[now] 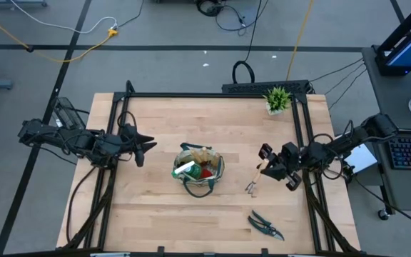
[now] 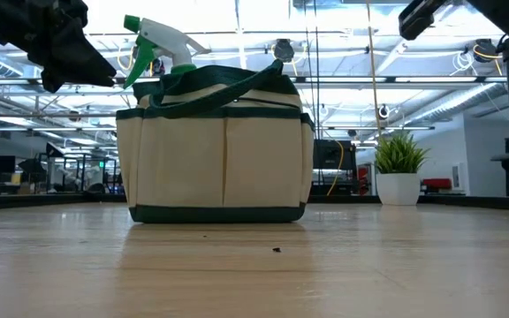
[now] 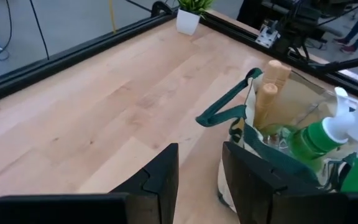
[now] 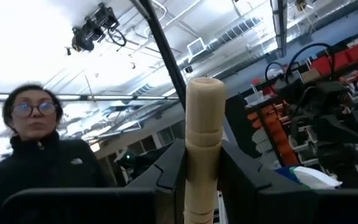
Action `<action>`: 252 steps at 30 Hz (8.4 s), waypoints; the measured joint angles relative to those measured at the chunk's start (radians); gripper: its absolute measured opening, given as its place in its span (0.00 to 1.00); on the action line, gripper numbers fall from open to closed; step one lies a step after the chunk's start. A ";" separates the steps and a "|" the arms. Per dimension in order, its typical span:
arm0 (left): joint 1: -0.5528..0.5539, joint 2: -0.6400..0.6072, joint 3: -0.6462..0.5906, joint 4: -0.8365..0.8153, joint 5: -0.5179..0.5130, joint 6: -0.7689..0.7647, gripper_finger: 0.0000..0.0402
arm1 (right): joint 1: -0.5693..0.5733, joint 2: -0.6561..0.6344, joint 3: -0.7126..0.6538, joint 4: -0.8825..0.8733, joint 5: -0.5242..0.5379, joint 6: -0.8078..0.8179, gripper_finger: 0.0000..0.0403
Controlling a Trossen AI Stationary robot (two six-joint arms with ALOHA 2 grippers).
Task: Pick & Place Garden tools in Gardening bag
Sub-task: Put the brown hand rake into the white gardening bag, then put the green shear scissors into the white gardening bag
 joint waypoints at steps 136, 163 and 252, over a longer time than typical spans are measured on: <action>0.000 0.000 0.000 0.042 0.047 0.001 0.32 | -0.313 0.566 0.676 -0.984 0.033 0.060 0.27; 0.000 0.000 0.000 0.042 0.046 0.055 0.32 | -0.290 0.363 0.671 -1.013 -0.087 0.154 0.32; 0.000 0.000 0.000 0.042 0.072 -0.002 0.32 | 0.375 0.320 0.817 -2.119 -0.085 0.531 0.32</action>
